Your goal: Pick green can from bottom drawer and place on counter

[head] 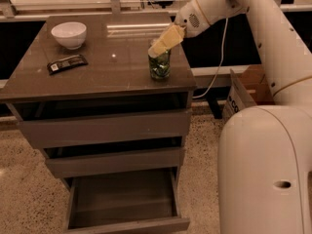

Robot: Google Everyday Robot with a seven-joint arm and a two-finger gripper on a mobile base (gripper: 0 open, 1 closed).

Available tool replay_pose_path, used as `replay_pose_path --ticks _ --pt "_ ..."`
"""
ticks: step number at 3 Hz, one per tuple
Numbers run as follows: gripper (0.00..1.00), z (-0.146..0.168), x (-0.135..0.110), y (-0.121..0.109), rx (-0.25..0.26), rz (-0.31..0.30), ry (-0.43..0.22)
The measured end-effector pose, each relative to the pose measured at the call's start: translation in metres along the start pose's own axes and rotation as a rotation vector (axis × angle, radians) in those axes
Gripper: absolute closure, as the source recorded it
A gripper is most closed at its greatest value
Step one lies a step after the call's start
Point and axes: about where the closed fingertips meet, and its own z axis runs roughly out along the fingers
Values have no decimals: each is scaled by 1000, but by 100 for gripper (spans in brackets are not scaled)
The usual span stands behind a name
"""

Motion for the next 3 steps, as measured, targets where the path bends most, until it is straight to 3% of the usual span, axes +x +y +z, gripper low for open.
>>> replay_pose_path --ticks 1,2,3 --pt "0 0 0 0 0 0 0" --pt "0 -34 -19 11 29 -169 -81" --pt "0 -69 -37 27 87 -381 -150"
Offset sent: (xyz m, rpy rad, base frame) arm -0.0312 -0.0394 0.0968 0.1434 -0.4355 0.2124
